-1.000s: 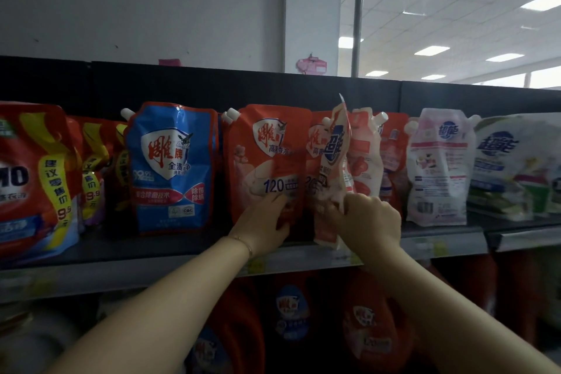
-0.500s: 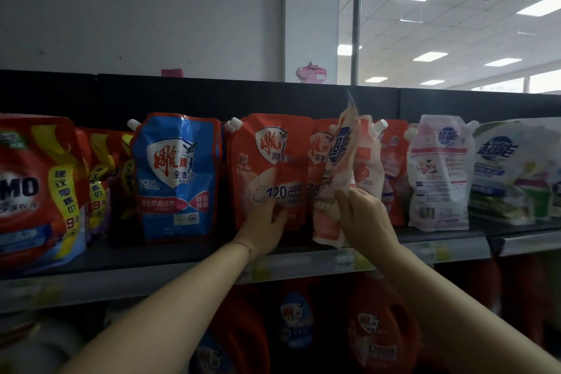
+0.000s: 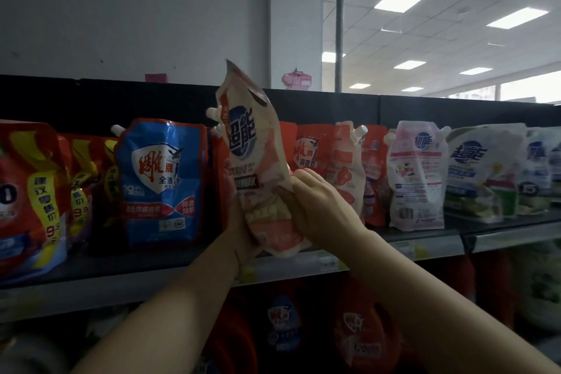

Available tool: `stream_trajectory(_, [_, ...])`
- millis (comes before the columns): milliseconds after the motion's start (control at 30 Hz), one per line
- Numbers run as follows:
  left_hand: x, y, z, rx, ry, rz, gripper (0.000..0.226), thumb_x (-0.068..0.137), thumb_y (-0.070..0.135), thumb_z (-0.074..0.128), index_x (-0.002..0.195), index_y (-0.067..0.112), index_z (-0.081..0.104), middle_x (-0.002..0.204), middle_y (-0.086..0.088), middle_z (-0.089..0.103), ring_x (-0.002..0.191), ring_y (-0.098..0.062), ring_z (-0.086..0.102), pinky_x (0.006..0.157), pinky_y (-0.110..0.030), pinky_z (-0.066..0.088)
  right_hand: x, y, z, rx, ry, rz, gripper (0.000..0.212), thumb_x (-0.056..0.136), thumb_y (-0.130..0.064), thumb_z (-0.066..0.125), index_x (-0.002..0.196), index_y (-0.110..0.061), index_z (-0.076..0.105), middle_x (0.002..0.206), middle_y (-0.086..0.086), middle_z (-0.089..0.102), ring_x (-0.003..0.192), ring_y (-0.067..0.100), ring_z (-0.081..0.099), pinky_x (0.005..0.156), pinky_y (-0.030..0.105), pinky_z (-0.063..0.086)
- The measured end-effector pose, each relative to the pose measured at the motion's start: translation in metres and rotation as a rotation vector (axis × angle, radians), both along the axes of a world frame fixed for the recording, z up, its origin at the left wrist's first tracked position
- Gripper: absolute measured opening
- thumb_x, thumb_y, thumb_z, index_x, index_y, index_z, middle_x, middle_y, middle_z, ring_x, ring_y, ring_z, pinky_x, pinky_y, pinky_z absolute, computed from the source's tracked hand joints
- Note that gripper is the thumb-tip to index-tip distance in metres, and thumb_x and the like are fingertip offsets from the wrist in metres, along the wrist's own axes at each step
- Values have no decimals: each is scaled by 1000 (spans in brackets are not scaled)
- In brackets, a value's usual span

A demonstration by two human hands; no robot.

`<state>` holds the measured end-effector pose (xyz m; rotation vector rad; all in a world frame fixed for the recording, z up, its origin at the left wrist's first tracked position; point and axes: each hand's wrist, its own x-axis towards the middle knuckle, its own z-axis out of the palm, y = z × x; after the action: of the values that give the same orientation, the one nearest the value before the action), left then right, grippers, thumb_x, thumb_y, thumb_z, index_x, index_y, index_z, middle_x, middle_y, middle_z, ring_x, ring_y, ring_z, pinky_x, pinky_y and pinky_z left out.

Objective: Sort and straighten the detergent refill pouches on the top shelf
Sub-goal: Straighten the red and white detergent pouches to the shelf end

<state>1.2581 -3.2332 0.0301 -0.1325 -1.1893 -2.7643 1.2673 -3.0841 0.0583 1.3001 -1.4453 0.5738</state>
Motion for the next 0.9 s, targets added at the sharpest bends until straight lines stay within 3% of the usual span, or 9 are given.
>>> stream_trajectory(133, [8, -5, 13, -98, 47, 302, 56, 93, 62, 40, 118, 18, 64, 111, -11, 68, 101, -28, 62, 94, -43, 49, -12, 6, -1, -91, -308, -76, 22, 99, -20, 47, 88, -7, 61, 81, 2, 59, 72, 20, 55, 65, 29, 43])
stream_trajectory(200, [13, -15, 14, -199, -19, 494, 60, 89, 67, 42, 117, 19, 64, 112, -6, 67, 103, -24, 62, 97, -38, 48, -18, 4, -10, -149, -577, -101, 29, 100, -22, 48, 72, -20, 51, 73, -10, 51, 63, 9, 49, 63, 27, 35])
stream_trajectory(267, [26, -22, 15, -356, 0, 687, 53, 93, 62, 38, 106, 18, 64, 104, -3, 67, 94, -17, 61, 86, -26, 48, -25, -5, -20, -181, -785, -139, 35, 101, -26, 45, 66, -29, 43, 71, -13, 49, 64, 9, 48, 62, 27, 33])
stream_trajectory(333, [32, -30, 13, -492, 17, 844, 47, 99, 53, 32, 98, 15, 61, 91, -2, 63, 83, -13, 58, 74, -20, 43, -30, -20, -31, -210, -912, -166, 32, 101, -33, 42, 71, -27, 49, 74, -12, 53, 72, 14, 52, 62, 29, 34])
stream_trajectory(433, [33, -47, 5, -508, 59, 900, 40, 101, 48, 32, 100, 19, 60, 99, 0, 63, 98, -17, 60, 82, -27, 45, -39, -47, -41, -245, -1063, -152, 27, 101, -36, 40, 85, -21, 55, 83, -4, 58, 82, 18, 55, 67, 31, 37])
stream_trajectory(500, [32, -59, 1, -552, 53, 942, 31, 103, 40, 31, 103, 19, 54, 103, 3, 58, 100, -14, 55, 81, -25, 41, -42, -67, -41, -274, -1175, -102, 27, 102, -34, 39, 93, -19, 59, 93, 2, 63, 90, 21, 58, 73, 32, 41])
stream_trajectory(700, [31, -85, -23, -720, -42, 945, 26, 105, 29, 26, 117, 19, 47, 111, -1, 53, 104, -18, 52, 83, -29, 39, -46, -109, -58, -258, -1179, -155, 41, 102, -44, 30, 117, -17, 57, 114, 9, 64, 103, 28, 59, 79, 37, 46])
stream_trajectory(800, [28, -101, -22, -1057, -143, 957, 24, 104, 25, 28, 113, 15, 48, 111, -7, 59, 95, -23, 55, 81, -33, 43, -48, -114, -66, -251, -1139, -348, 53, 101, -50, 18, 137, -21, 45, 124, 8, 62, 109, 30, 59, 73, 34, 40])
stream_trajectory(900, [33, -120, -23, -1328, -212, 910, 33, 103, 32, 27, 123, 18, 49, 115, -12, 61, 104, -30, 59, 92, -41, 48, -52, -115, -69, -260, -1124, -361, 51, 100, -51, 20, 127, -20, 50, 114, 9, 65, 102, 30, 61, 72, 35, 40])
